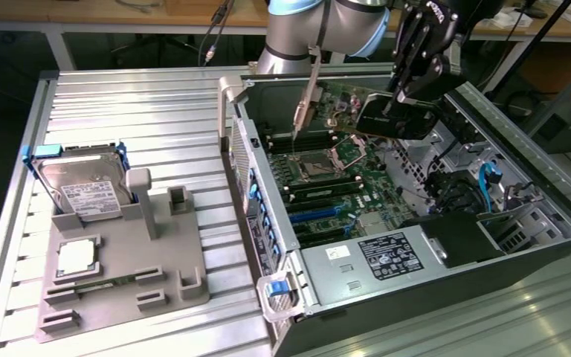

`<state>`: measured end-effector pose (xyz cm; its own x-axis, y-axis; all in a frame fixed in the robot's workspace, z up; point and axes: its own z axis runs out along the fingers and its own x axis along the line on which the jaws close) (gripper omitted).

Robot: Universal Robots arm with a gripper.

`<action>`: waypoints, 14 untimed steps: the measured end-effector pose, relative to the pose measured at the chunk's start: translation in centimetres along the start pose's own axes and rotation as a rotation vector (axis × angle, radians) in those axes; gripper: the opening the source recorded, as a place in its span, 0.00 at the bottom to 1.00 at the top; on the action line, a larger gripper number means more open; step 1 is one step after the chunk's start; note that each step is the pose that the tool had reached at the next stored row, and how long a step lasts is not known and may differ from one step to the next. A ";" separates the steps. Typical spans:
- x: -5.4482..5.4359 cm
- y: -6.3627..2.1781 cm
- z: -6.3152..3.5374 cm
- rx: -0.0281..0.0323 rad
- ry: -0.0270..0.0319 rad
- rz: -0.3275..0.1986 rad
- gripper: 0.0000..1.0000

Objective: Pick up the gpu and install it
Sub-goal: 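Insert the gpu into the slot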

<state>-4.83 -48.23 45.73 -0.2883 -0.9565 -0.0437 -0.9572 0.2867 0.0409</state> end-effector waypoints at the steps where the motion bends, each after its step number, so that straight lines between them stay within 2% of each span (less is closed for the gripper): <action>1: 0.0 0.00 0.00 -0.0003 0.0003 -0.007 0.27; 14: 0.0 0.00 0.00 -0.0041 0.0038 -0.094 0.27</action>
<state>-4.83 -48.24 45.73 -0.1976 -0.9793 -0.0438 -0.9798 0.1958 0.0408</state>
